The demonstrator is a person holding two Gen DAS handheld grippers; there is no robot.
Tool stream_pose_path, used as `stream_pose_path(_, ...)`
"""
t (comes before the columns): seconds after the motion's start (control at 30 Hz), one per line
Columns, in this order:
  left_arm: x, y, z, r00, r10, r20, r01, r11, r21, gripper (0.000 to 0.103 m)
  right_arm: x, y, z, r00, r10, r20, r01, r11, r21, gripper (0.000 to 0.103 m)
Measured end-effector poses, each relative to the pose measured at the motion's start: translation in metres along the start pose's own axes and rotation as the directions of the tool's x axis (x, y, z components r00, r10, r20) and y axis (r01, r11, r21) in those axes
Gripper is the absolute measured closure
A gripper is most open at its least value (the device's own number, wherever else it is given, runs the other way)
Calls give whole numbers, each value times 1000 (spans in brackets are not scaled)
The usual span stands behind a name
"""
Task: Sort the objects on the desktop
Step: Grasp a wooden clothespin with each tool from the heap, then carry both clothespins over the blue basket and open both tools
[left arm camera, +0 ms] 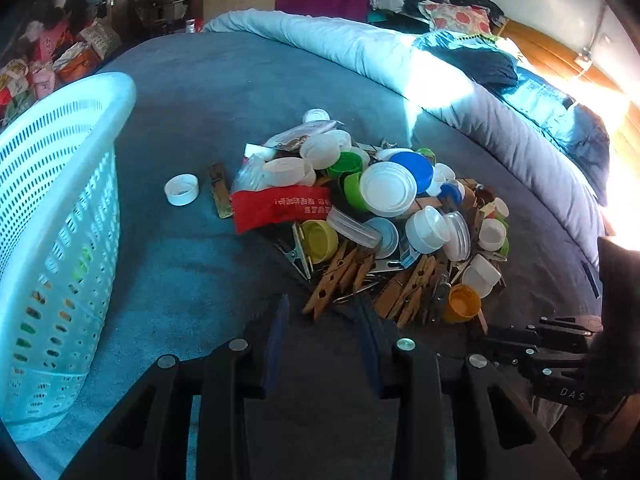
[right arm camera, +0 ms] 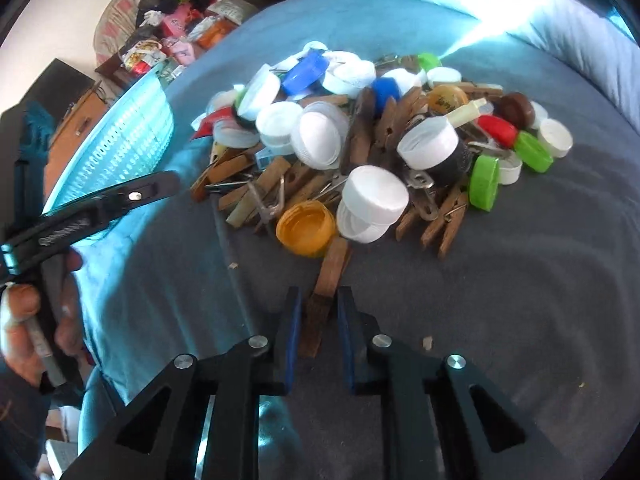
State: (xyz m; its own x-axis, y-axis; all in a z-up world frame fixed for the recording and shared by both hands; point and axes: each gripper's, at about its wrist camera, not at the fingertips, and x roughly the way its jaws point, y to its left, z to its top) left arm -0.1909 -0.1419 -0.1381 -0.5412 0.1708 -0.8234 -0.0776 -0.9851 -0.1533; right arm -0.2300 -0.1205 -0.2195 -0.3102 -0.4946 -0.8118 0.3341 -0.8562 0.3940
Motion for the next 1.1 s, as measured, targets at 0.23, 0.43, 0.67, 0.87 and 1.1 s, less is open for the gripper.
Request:
stream_pose_path(0.23, 29, -5, 2, 1000, 2, -30, 0, 997, 78, 68, -8, 1, 0, 1000, 6, 15, -6, 1000, -14, 90)
stream_pose_path(0.43, 31, -3, -4, 1000, -1, -16, 2, 998, 69, 88, 5, 3, 2, 1000, 0, -7, -1, 1000, -23, 86)
stream_pose_path(0.67, 8, 9, -11, 1000, 7, 21, -7, 1000, -9, 92, -10, 9, -9, 1000, 3, 30, -2, 999, -48, 90)
stream_pose_path(0.87, -30, 4, -22, 998, -20, 60, 21, 1000, -13, 92, -27, 17, -9, 998, 5, 61, 0, 997, -80, 90)
stream_pose_path(1.1, -92, -7, -17, 987, -13, 161, 13, 1000, 1, 92, -41, 35, 9, 993, -42, 114, 54, 993, -103, 90)
